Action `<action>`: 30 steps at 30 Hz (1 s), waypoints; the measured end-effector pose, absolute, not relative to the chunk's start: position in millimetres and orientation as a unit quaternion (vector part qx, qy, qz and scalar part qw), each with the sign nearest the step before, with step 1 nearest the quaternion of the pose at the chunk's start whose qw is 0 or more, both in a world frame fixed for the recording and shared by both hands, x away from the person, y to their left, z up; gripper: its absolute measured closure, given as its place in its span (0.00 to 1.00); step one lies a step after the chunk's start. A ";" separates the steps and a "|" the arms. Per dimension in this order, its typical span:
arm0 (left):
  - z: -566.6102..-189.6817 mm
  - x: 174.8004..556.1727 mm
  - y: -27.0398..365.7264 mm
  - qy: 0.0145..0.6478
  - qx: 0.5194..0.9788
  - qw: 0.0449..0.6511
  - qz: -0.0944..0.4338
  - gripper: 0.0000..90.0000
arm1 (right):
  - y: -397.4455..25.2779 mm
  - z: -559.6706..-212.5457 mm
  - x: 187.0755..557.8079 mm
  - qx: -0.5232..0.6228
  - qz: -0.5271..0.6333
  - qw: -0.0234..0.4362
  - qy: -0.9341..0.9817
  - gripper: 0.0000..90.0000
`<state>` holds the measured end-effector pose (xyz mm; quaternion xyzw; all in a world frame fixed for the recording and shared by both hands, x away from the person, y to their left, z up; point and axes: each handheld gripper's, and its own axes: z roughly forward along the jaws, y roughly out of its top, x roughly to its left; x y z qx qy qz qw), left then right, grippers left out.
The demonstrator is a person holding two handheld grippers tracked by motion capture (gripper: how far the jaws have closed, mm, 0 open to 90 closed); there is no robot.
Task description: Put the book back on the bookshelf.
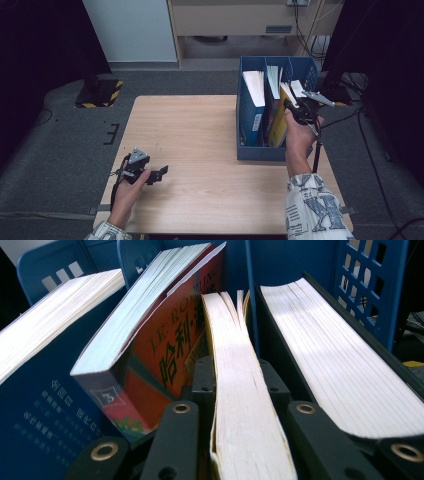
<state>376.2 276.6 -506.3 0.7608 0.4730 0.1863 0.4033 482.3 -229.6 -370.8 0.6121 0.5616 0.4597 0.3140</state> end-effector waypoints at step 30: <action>-506.7 375.9 274.8 0.473 0.762 0.401 0.185 0.10 | -222.6 -374.4 461.8 0.601 0.448 0.305 0.587 0.81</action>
